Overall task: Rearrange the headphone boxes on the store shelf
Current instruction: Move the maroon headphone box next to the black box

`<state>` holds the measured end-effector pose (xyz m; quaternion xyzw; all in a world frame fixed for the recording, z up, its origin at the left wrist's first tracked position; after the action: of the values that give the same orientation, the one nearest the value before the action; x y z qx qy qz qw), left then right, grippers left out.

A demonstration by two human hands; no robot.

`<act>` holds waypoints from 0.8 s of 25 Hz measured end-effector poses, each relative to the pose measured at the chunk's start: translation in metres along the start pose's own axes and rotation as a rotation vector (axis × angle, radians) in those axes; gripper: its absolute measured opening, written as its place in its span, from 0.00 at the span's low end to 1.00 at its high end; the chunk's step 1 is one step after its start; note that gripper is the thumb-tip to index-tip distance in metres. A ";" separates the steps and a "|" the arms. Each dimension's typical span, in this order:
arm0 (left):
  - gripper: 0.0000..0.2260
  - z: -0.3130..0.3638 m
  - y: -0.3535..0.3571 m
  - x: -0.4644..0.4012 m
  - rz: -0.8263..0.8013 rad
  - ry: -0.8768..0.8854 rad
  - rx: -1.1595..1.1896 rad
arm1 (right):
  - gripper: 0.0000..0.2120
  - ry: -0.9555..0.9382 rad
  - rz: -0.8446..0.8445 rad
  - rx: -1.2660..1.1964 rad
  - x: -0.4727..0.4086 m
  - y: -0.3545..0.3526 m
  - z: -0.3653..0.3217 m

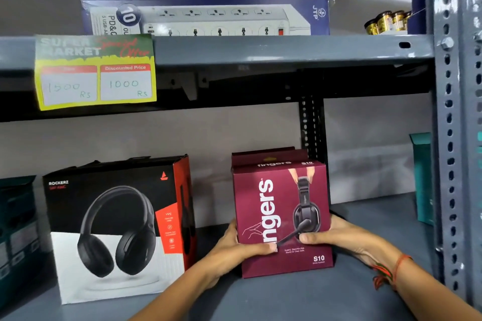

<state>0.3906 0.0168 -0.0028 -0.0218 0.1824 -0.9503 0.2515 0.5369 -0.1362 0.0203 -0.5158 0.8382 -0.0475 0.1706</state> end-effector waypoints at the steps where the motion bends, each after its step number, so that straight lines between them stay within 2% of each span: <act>1: 0.47 0.000 0.002 0.003 -0.002 -0.001 0.000 | 0.36 0.000 0.001 -0.002 0.003 -0.001 0.001; 6: 0.51 0.003 0.011 0.015 0.028 0.017 -0.015 | 0.34 -0.003 -0.006 -0.020 0.017 -0.006 0.003; 9: 0.53 0.007 0.013 0.023 0.046 0.017 -0.014 | 0.38 0.005 -0.001 -0.011 0.023 -0.005 0.001; 11: 0.59 0.013 0.010 0.033 0.068 0.034 -0.009 | 0.42 -0.020 0.040 0.012 0.027 -0.007 -0.008; 13: 0.68 0.021 0.001 0.050 0.144 0.084 -0.056 | 0.47 -0.108 0.187 0.010 0.033 -0.018 -0.028; 14: 0.69 0.027 -0.012 0.064 0.219 0.150 -0.100 | 0.52 -0.174 0.289 0.002 0.037 -0.021 -0.043; 16: 0.62 0.049 -0.043 0.105 0.409 0.396 -0.194 | 0.61 -0.321 0.486 0.020 0.051 -0.021 -0.079; 18: 0.54 0.071 -0.087 0.155 0.615 0.641 -0.272 | 0.57 -0.534 0.585 0.083 0.064 0.006 -0.126; 20: 0.52 0.081 -0.138 0.194 0.815 0.784 -0.310 | 0.52 -0.707 0.604 0.143 0.068 0.054 -0.162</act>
<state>0.1672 0.0067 0.1128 0.3669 0.3922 -0.6763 0.5042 0.4091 -0.1872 0.1424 -0.2202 0.8360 0.1253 0.4868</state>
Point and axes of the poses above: each hand's wrist, its own x-axis away from the middle knuckle, its own y-axis out of the palm, z = x × y, the point moved 10 cm from there along -x, towards the middle knuckle, and after that the axes turned 3 degrees about -y, right-handed, at the moved point
